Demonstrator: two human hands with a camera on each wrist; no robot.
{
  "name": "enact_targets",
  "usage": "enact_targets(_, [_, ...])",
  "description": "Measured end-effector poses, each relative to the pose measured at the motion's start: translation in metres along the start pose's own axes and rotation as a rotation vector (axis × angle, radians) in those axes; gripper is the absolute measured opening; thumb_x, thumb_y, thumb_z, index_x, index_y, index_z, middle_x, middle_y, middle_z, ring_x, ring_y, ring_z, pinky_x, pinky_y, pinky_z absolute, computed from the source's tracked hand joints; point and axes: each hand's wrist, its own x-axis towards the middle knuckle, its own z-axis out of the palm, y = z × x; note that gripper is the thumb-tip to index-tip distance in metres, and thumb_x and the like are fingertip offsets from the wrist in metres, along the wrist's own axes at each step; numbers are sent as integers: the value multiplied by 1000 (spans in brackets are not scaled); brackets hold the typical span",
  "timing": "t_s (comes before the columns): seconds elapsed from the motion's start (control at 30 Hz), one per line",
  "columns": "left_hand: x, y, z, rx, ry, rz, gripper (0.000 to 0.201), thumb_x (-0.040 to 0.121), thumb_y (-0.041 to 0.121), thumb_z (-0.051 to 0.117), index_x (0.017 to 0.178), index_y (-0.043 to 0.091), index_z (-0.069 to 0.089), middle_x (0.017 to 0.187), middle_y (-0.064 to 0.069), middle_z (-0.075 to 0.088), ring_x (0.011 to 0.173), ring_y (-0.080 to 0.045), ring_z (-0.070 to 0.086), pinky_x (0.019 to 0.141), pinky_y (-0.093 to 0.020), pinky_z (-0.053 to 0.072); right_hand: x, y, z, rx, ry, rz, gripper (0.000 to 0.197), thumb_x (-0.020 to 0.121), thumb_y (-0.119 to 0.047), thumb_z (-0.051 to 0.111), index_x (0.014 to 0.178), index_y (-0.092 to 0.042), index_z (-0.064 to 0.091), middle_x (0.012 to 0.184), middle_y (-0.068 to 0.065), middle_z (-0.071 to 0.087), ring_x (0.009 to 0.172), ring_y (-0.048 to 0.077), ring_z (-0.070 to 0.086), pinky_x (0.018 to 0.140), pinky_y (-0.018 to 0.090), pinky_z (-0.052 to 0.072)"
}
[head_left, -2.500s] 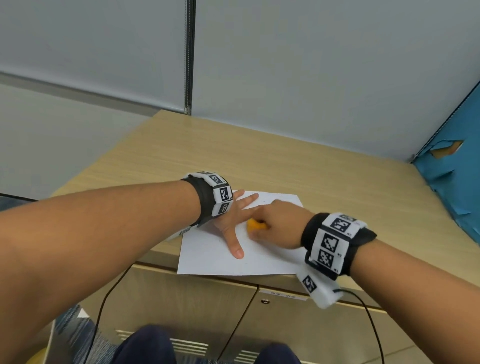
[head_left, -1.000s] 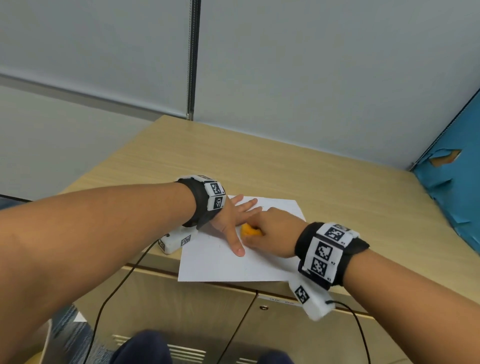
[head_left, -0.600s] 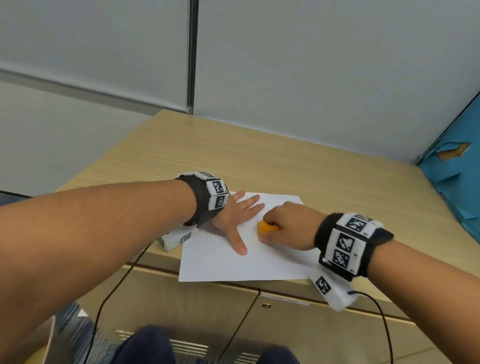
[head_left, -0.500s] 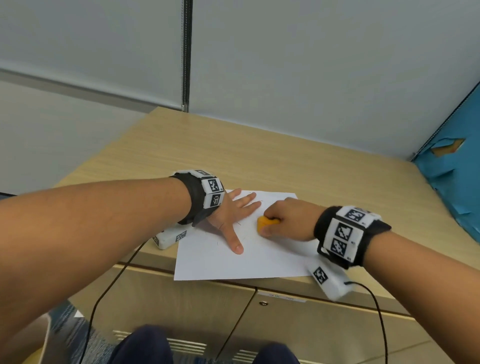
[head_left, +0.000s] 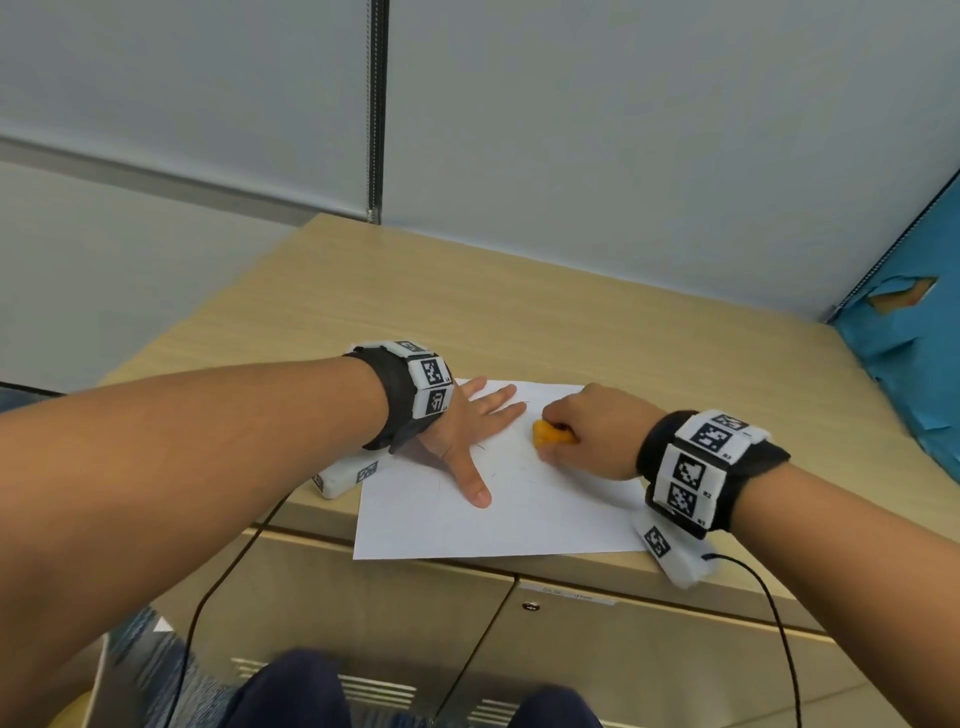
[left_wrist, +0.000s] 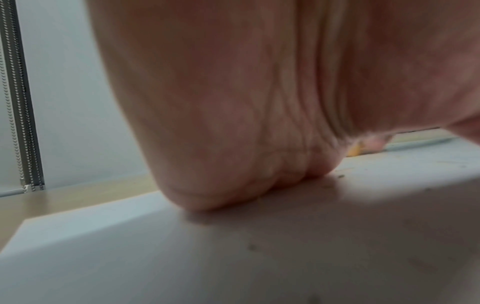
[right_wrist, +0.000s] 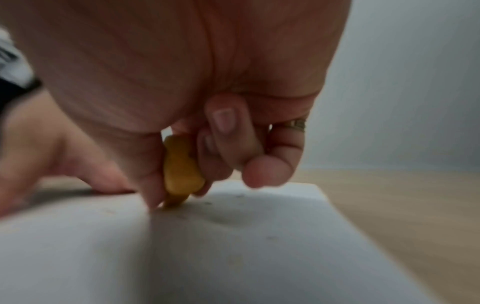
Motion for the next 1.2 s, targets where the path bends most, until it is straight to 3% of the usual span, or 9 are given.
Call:
enact_targets(0.1, [-1,0,0,-6,5,-6,127,75,76,61,149,30,-32,157,4,-38,147,-31,-27,116,-60,-2,-5,-3,-1,158,-99,4,37,96,-46,58,73,-17,50,72,-3,51,66,15,46,67,35,38])
enact_targets(0.27, [1,2,2,-12,22,-33,128,74,80,58,149,29,-33,158,3,-38,148,-33,-24,116,-61,1,6,6,-15,36,-6,180,40,95,-47,52,80,-11,61,85,9,66,74,26,57,64,33,42])
enact_targets(0.43, [2,1,3,-5,30,-28,128,73,81,57,149,30,-32,158,3,-37,148,-33,-24,115,-63,1,5,-9,-5,247,-71,141,40,93,-45,60,67,-18,47,70,1,52,62,20,48,60,31,39])
enact_targets(0.6, [2,0,4,-30,35,-23,128,73,81,58,148,31,-33,157,4,-38,148,-32,-25,115,-62,0,9,3,-11,265,47,279,33,93,-45,60,72,-19,55,77,1,60,71,22,56,62,29,40])
enact_targets(0.73, [5,0,5,-19,43,-20,127,75,78,59,149,29,-31,158,3,-37,148,-33,-26,115,-62,-1,11,-10,-6,372,-71,181,34,91,-44,66,69,-21,54,68,-3,55,64,17,52,68,32,43])
enact_targets(0.8, [4,-1,5,-32,52,-18,127,74,78,59,149,29,-31,158,2,-36,148,-33,-25,115,-61,-1,12,-10,-7,370,-59,197,32,91,-44,66,73,-18,58,70,-2,58,66,18,56,70,34,48])
enact_targets(0.93, [5,-8,11,-46,81,-60,137,63,88,58,151,28,-29,160,2,-34,149,-30,-22,118,-59,-1,9,-4,-8,337,-16,239,33,96,-42,61,81,-12,59,63,1,58,54,18,54,60,29,44])
enact_targets(1.1, [-1,-10,15,-40,85,-72,135,66,87,55,151,24,-28,161,-2,-32,149,-33,-21,119,-58,-1,9,-4,-4,372,-17,266,37,97,-46,58,82,-12,58,75,7,61,66,23,55,70,32,45])
enact_targets(1.2, [-6,-17,10,-53,38,-39,137,65,84,60,151,26,-30,159,2,-34,149,-28,-23,120,-56,-2,11,-3,-8,383,-15,262,38,96,-40,59,71,-12,56,58,3,62,52,20,57,64,30,48])
